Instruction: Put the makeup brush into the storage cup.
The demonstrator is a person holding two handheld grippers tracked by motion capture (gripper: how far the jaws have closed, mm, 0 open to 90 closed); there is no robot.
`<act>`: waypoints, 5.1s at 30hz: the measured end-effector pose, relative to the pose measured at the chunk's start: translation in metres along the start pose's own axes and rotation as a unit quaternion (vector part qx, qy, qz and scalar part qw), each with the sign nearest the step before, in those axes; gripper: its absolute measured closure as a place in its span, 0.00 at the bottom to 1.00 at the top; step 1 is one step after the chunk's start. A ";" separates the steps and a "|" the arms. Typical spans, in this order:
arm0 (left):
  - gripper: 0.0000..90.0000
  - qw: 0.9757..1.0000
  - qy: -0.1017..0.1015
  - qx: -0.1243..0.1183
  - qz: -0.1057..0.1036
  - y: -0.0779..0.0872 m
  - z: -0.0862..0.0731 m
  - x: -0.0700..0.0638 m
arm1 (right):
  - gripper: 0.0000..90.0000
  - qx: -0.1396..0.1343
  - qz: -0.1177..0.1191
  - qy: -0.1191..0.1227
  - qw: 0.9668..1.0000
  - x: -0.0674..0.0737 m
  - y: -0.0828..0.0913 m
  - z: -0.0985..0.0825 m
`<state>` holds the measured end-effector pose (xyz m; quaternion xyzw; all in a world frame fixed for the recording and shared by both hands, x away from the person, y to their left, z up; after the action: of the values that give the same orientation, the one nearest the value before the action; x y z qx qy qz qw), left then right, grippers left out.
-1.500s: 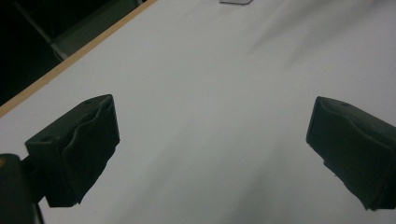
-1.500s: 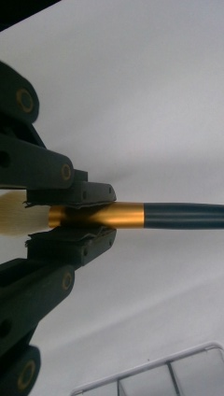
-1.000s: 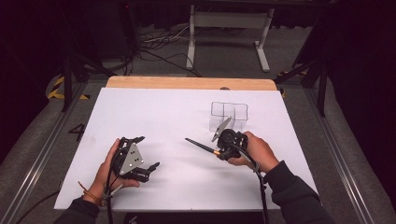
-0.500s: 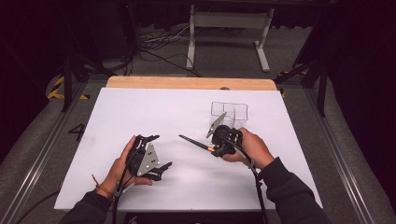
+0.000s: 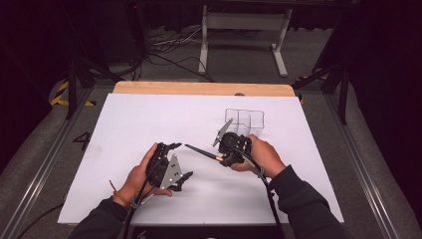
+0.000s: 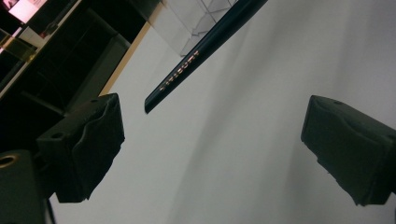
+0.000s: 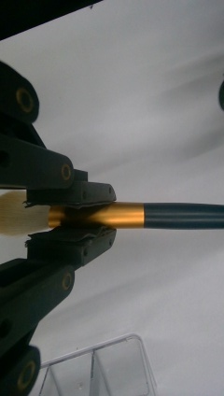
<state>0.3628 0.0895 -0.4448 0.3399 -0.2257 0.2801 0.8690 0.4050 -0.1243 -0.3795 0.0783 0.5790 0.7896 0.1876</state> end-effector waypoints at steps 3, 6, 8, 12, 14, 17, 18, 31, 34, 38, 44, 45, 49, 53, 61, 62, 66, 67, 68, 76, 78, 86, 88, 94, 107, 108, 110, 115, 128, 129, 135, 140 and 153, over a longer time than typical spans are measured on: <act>0.09 1.000 -0.011 -0.001 0.002 -0.003 0.003 -0.003 | 0.87 0.003 0.001 0.001 1.000 0.002 -0.002 0.003; 0.09 1.000 -0.023 0.001 0.006 -0.006 0.006 -0.005 | 0.87 0.003 0.003 0.004 1.000 0.003 -0.003 0.005; 0.10 1.000 -0.029 0.005 0.010 -0.009 0.007 -0.006 | 0.87 0.002 0.004 0.005 1.000 0.003 -0.004 0.007; 0.12 0.999 -0.049 0.008 0.020 -0.014 0.010 -0.009 | 0.87 0.003 0.004 0.005 1.000 0.005 -0.005 0.011; 0.14 0.998 -0.061 0.012 0.028 -0.016 0.011 -0.011 | 0.87 0.004 0.004 0.006 1.000 0.005 -0.007 0.014; 0.19 0.997 -0.067 0.011 0.035 -0.018 0.012 -0.013 | 0.87 0.006 0.006 0.008 1.000 0.007 -0.008 0.016; 0.20 0.997 -0.071 0.014 0.036 -0.019 0.013 -0.014 | 0.87 0.004 0.007 0.009 1.000 0.008 -0.009 0.017; 0.50 0.986 -0.145 0.048 0.066 -0.030 0.018 -0.026 | 0.87 0.006 0.011 0.011 1.000 0.013 -0.016 0.027; 0.56 0.985 -0.152 0.050 0.070 -0.032 0.019 -0.030 | 0.87 0.008 0.009 0.015 1.000 0.014 -0.018 0.029; 0.62 0.981 -0.167 0.053 0.078 -0.035 0.021 -0.035 | 0.87 0.013 0.010 0.016 1.000 0.015 -0.020 0.031; 0.72 0.975 -0.191 0.072 0.085 -0.036 0.023 -0.037 | 0.87 0.017 0.010 0.018 1.000 0.016 -0.023 0.033; 0.73 0.975 -0.194 0.072 0.084 -0.037 0.023 -0.038 | 0.87 0.018 0.011 0.020 1.000 0.017 -0.023 0.034; 0.80 0.970 -0.209 0.088 0.091 -0.039 0.024 -0.040 | 0.87 0.019 0.012 0.022 0.999 0.019 -0.024 0.035; 0.83 0.968 -0.215 0.097 0.089 -0.040 0.024 -0.040 | 0.87 0.020 0.009 0.025 0.999 0.020 -0.025 0.036; 0.86 0.959 -0.241 0.121 0.089 -0.041 0.027 -0.041 | 0.87 0.021 0.008 0.024 0.999 0.021 -0.023 0.036; 0.86 0.958 -0.244 0.123 0.088 -0.041 0.027 -0.041 | 0.87 0.019 0.010 0.022 1.000 0.020 -0.023 0.035; 0.86 0.958 -0.244 0.124 0.088 -0.041 0.028 -0.041 | 0.87 0.016 0.010 0.021 1.000 0.020 -0.022 0.035; 0.86 0.958 -0.243 0.125 0.086 -0.041 0.028 -0.041 | 0.87 0.016 0.011 0.021 1.000 0.020 -0.022 0.035; 0.86 0.958 -0.241 0.125 0.087 -0.041 0.028 -0.041 | 0.87 0.015 0.012 0.020 1.000 0.020 -0.022 0.035; 0.86 0.970 -0.204 0.114 0.075 -0.039 0.024 -0.036 | 0.77 -0.022 0.013 0.002 1.000 0.014 -0.010 0.027; 0.86 0.976 -0.179 0.105 0.068 -0.039 0.021 -0.035 | 0.71 -0.044 0.000 0.005 0.999 0.011 -0.004 0.025; 0.86 0.981 -0.151 0.110 0.056 -0.033 0.015 -0.023 | 0.50 -0.130 -0.039 0.005 0.991 0.004 0.019 0.011; 0.86 0.983 -0.142 0.108 0.053 -0.032 0.013 -0.020 | 0.47 -0.155 -0.052 -0.002 0.987 -0.001 0.026 0.005; 0.86 0.989 -0.105 0.086 0.054 -0.032 0.010 -0.019 | 0.42 -0.213 -0.086 -0.023 0.973 -0.011 0.042 -0.013; 0.86 0.992 -0.079 0.086 0.047 -0.023 0.007 -0.005 | 0.38 -0.302 -0.146 -0.032 0.942 -0.014 0.039 -0.056; 0.86 0.992 -0.078 0.090 0.045 -0.022 0.007 -0.003 | 0.38 -0.302 -0.146 -0.032 0.942 -0.014 0.039 -0.056; 0.86 0.994 -0.061 0.082 0.041 -0.022 0.006 -0.002 | 0.35 -0.319 -0.154 -0.038 0.934 -0.014 0.038 -0.065; 0.86 0.997 -0.027 0.063 0.036 -0.019 0.005 0.004 | 0.32 -0.333 -0.168 -0.042 0.927 -0.014 0.035 -0.076; 0.86 0.997 0.067 0.024 0.001 -0.013 0.000 0.018 | 0.24 -0.361 -0.185 -0.065 0.912 -0.014 0.029 -0.103; 0.86 0.997 0.071 0.019 -0.002 -0.013 -0.001 0.019 | 0.24 -0.363 -0.187 -0.067 0.911 -0.014 0.029 -0.106; 0.86 0.995 0.098 0.006 -0.008 -0.011 -0.003 0.023 | 0.22 -0.371 -0.188 -0.081 0.906 -0.015 0.025 -0.122; 0.86 0.994 0.111 0.000 -0.011 -0.010 -0.004 0.026 | 0.21 -0.376 -0.191 -0.094 0.902 -0.016 0.022 -0.137; 0.86 0.989 0.144 -0.023 -0.021 -0.005 -0.005 0.032 | 0.17 -0.381 -0.204 -0.102 0.896 -0.014 0.011 -0.162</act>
<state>0.3906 0.1006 -0.4313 0.2806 -0.0977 0.3025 0.9057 0.3608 -0.2760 -0.4196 -0.0388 0.2148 0.8816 0.4184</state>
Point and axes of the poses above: each handheld gripper's, and its own axes: y roughly backward along the jaws, z roughly out of its top, x roughly to its left, the point moved 2 cm from there along -y, roughly forward along the jaws, and after that the axes turned 1 degree about -z, right-handed, at the moved point
